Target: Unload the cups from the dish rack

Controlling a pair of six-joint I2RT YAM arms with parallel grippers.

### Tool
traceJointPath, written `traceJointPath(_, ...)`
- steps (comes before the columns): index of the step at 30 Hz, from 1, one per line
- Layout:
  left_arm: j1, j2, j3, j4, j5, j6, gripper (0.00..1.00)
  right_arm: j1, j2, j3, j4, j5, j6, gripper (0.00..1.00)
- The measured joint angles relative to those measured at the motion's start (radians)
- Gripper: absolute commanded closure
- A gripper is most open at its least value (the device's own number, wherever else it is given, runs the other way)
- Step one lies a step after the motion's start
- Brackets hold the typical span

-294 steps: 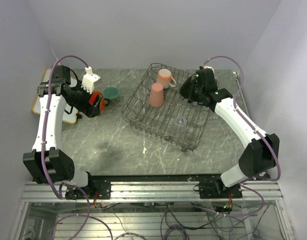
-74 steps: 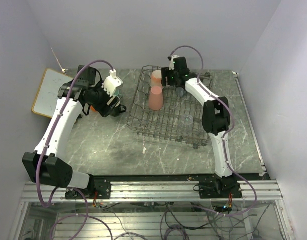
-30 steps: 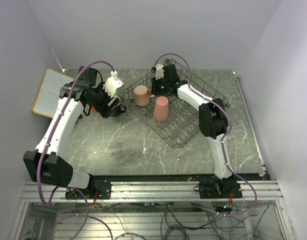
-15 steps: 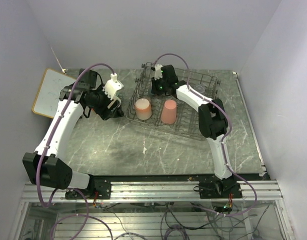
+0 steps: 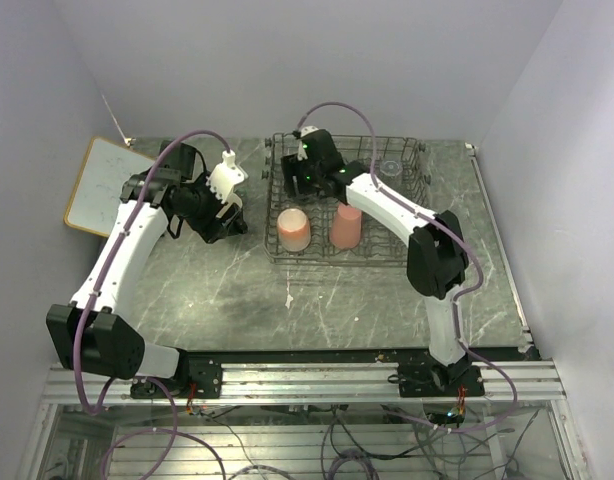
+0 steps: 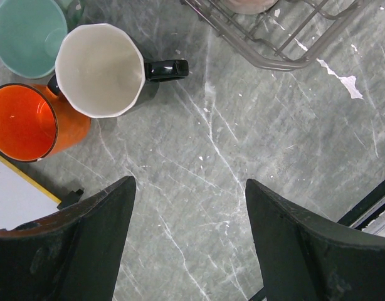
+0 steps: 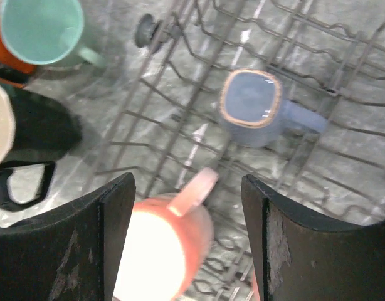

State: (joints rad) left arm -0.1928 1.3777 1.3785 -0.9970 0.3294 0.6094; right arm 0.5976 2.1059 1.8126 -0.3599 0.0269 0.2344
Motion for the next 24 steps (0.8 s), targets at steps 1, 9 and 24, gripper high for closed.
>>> traceJointPath(1, 0.000, -0.002, 0.000, 0.000, 0.000, 0.000, 0.19, 0.018, 0.000, 0.019, -0.022, 0.015, 0.014, 0.31)
traceJointPath(9, 0.000, -0.048, -0.003, 0.000, -0.007, 0.000, 0.18, 0.106, 0.102, 0.143, -0.204, 0.113, 0.056, 0.35)
traceJointPath(24, 0.000, -0.100, -0.014, -0.003, -0.007, 0.004, 0.18, 0.116, 0.152, 0.177, -0.353, 0.172, 0.035, 0.65)
